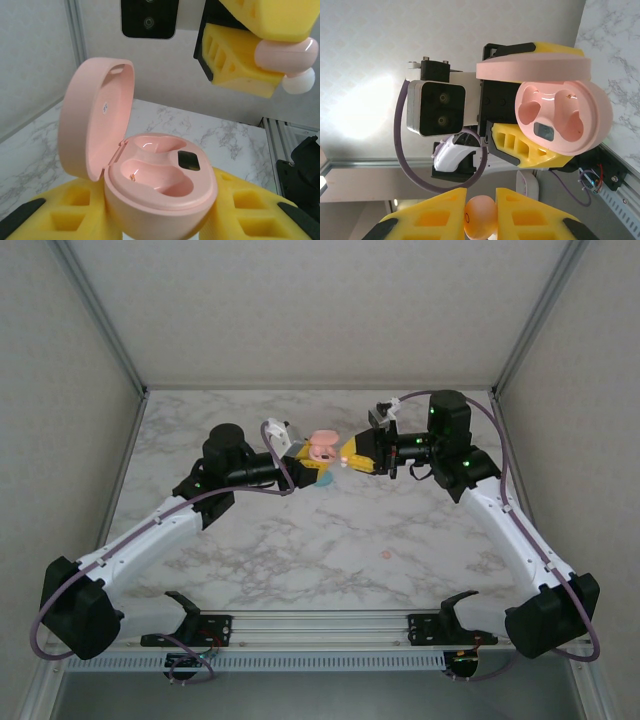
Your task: Insert the wireless bluetooth earbuds into the charging case
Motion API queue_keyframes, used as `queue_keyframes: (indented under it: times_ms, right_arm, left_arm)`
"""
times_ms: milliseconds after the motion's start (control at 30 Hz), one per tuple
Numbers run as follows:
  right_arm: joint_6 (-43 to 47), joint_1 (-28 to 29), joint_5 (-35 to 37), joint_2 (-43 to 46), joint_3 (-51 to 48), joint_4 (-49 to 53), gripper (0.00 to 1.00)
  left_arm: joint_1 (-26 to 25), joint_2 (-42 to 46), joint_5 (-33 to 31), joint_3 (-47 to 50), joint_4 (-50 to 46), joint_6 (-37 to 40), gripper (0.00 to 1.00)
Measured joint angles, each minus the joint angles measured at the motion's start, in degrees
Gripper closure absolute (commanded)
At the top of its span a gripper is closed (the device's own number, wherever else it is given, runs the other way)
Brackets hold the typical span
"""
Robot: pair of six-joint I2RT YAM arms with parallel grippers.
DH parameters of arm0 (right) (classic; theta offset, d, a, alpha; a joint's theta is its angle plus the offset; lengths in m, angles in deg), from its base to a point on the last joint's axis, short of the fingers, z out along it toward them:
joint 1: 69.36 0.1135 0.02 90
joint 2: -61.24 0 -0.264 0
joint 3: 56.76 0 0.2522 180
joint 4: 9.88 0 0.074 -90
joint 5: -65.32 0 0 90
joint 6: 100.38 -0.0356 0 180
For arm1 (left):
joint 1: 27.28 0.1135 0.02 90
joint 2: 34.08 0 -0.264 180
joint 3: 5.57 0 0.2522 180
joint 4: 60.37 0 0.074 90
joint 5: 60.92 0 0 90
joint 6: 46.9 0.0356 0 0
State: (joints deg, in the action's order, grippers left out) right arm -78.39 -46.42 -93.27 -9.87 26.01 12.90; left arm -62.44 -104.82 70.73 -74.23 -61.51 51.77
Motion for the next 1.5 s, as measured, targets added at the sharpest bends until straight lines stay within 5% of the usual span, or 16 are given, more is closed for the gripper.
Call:
queue_keyframes:
  times_ms: [1500]
  right_arm:
    - [20.9,4.1,22.1,0.8,4.5,15.7,0.81]
  left_arm:
    - [-2.3,-2.4,-1.0,1.1,3.3,0.4,0.83]
